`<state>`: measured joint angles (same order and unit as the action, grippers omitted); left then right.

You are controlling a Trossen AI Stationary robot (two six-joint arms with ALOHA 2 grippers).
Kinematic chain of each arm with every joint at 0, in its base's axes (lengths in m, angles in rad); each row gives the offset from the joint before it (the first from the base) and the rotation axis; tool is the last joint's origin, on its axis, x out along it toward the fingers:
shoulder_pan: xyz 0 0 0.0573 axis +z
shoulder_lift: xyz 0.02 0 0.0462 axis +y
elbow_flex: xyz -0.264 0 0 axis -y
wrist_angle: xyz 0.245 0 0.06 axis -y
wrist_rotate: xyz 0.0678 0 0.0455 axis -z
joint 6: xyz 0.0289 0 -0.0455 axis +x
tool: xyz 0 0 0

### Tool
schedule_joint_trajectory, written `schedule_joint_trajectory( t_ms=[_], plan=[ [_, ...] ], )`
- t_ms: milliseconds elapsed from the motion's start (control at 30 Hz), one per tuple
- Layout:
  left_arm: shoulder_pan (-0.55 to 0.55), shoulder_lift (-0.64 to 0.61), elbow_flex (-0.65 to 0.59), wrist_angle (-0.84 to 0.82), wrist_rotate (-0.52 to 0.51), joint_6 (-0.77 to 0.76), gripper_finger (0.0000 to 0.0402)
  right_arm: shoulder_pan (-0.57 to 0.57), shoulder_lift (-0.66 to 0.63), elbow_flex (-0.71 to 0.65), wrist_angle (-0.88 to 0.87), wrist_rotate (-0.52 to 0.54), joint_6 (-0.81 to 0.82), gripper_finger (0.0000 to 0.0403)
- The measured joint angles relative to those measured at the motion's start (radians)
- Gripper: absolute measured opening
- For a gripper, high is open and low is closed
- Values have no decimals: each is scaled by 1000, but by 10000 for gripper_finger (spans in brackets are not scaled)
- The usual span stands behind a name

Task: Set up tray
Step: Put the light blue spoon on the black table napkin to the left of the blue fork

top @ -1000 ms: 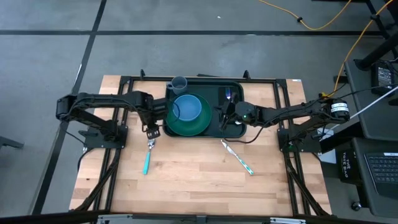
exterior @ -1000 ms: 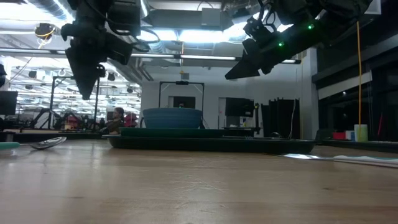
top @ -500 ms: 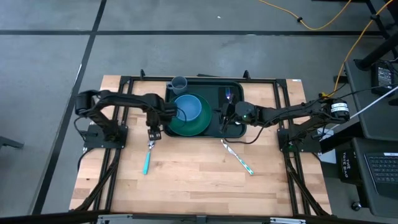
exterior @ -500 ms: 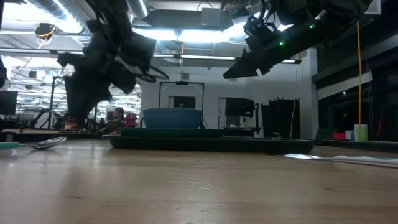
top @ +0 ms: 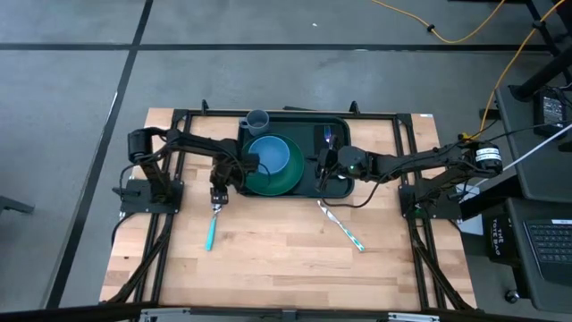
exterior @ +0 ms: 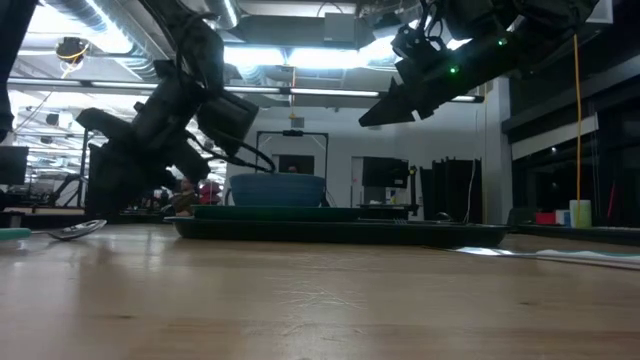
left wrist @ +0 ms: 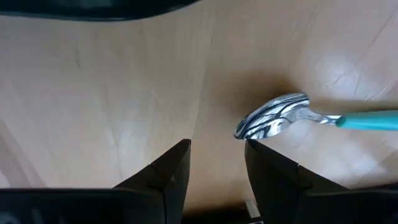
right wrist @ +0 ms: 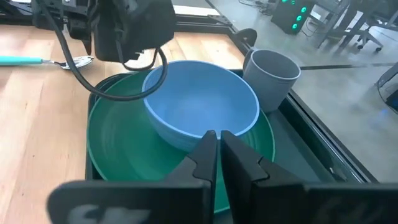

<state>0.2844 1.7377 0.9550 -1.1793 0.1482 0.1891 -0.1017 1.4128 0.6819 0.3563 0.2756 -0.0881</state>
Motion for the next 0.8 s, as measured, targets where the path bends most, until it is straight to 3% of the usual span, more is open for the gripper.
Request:
schedule_joint_trajectory(
  t_ms=[433, 800],
  plan=[
    [0, 13, 0, 19, 0, 53, 146, 0, 0, 0, 2, 0, -3, 6],
    [-9, 13, 0, 34, 71, 46, 145, 0, 0, 0, 2, 1, -3, 27]
  ],
)
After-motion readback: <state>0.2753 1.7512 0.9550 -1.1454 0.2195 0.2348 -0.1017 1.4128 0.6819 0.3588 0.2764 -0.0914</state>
